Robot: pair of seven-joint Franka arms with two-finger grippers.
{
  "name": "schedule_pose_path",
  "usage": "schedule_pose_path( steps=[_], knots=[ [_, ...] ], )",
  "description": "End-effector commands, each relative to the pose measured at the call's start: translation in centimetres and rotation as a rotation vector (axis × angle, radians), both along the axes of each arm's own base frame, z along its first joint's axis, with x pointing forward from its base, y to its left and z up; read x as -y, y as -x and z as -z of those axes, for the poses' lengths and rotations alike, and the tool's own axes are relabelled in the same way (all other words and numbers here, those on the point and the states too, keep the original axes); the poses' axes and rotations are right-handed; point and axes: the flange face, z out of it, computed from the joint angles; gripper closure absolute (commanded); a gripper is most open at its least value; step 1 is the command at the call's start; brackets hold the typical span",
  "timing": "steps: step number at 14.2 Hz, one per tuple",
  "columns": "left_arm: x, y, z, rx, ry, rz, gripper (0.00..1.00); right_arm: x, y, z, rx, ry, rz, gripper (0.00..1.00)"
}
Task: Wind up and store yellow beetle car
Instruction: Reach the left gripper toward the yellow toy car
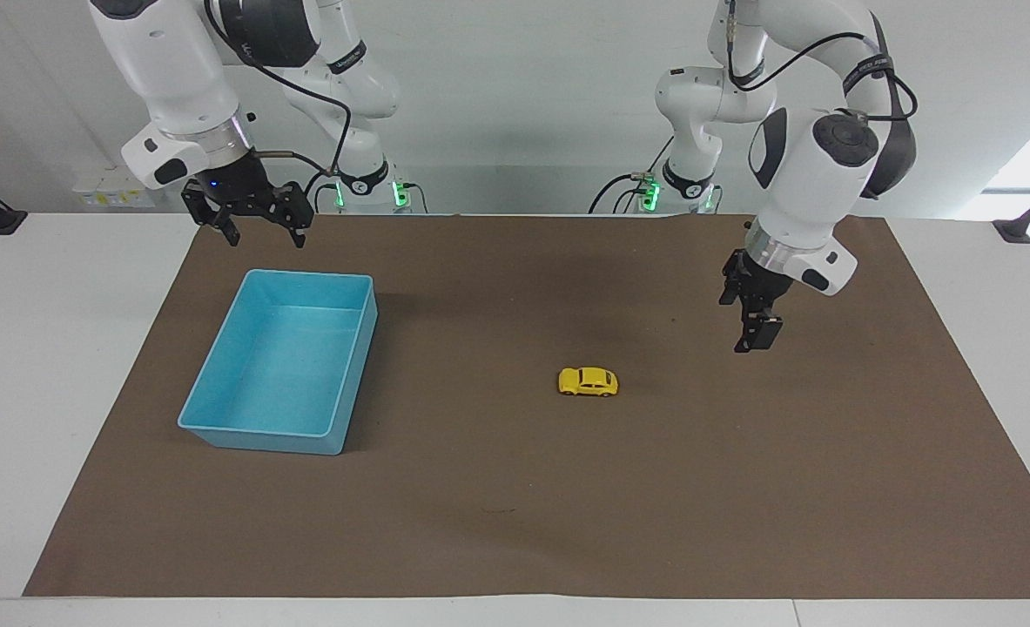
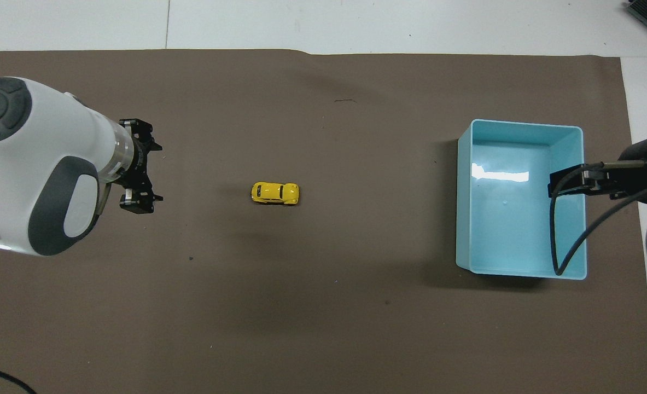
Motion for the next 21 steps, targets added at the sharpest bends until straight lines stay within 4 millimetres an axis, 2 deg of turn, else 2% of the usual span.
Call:
schedule_pose_path(
  steps=[1,3,5,6,9,11,12,14,16,18,21],
  knots=[
    [3.1,-2.1,1.5,0.008,-0.017,-0.106,0.00,0.0,0.3,-0.4,0.002,-0.022,0.018,0.00],
    [4.0,-2.4,2.7,-0.001,-0.007,-0.163,0.00,0.0,0.3,-0.4,0.002,-0.022,0.018,0.00],
    [6.7,-2.0,4.2,-0.009,-0.001,-0.149,0.00,0.1,0.3,-0.4,0.002,-0.022,0.020,0.00],
    [7.4,-2.0,4.3,0.006,0.017,-0.173,0.00,0.1,0.3,-0.4,0.002,-0.022,0.020,0.00],
    [10.3,-1.7,6.5,0.000,0.045,-0.184,0.00,0.0,0.3,-0.4,0.002,-0.022,0.018,0.00],
    [11.3,-1.6,7.7,-0.016,0.067,-0.198,0.00,0.1,0.3,-0.4,0.001,-0.022,0.020,0.00],
    [12.2,-1.3,7.7,-0.011,0.080,-0.202,0.00,0.1,0.3,-0.4,0.002,-0.022,0.020,0.00],
    [12.4,-1.4,8.0,-0.020,0.104,-0.223,0.00,0.1,0.3,-0.4,0.002,-0.022,0.021,0.00],
    [13.3,-1.1,9.6,-0.042,0.096,-0.236,0.00,0.1,0.3,-0.4,0.002,-0.022,0.020,0.00],
    [15.6,-0.3,13.0,-0.078,0.070,-0.223,0.00,0.0,0.3,-0.4,0.002,-0.022,0.018,0.00],
    [17.7,-0.5,14.2,-0.052,0.087,-0.218,0.00,0.1,0.3,-0.4,0.002,-0.022,0.021,0.00]
  ],
)
